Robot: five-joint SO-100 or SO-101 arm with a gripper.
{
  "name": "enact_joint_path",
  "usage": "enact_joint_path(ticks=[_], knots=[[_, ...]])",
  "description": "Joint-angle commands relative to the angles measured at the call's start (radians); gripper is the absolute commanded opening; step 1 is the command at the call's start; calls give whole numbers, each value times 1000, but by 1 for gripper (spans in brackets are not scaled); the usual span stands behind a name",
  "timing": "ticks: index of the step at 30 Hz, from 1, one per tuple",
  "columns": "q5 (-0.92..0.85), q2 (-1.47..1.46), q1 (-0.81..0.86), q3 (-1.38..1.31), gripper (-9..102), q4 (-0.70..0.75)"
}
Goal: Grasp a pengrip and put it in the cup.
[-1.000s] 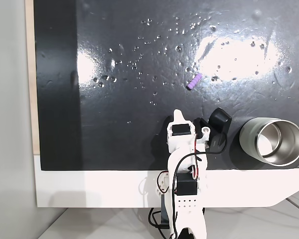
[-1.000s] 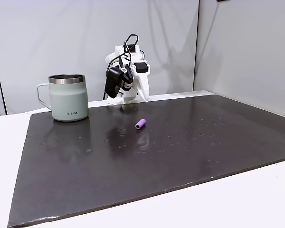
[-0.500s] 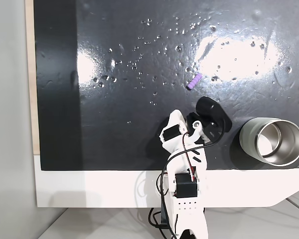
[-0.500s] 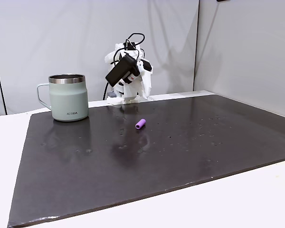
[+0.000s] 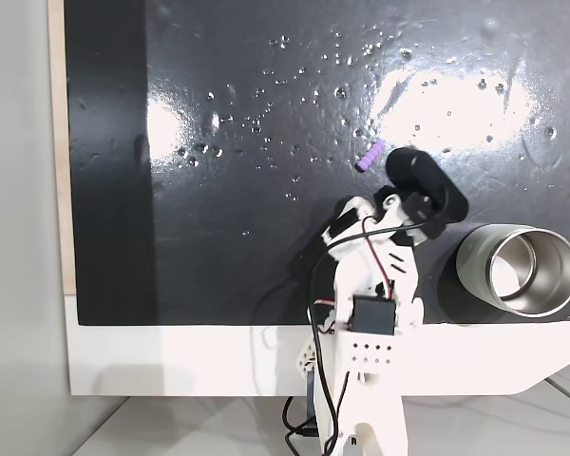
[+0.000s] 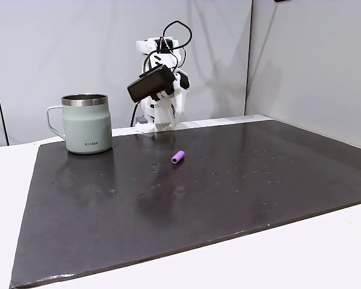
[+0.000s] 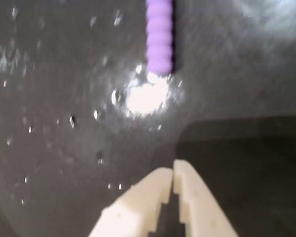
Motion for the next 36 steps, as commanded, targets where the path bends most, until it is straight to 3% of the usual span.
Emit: enact_joint_path(ticks=[1, 9, 14, 36], knots=[[-34, -130, 40, -117, 0, -120], [-40, -425, 67, -264, 0, -258], [-84, -491, 69, -219, 0, -390], [-60, -653, 101, -368, 3, -405]])
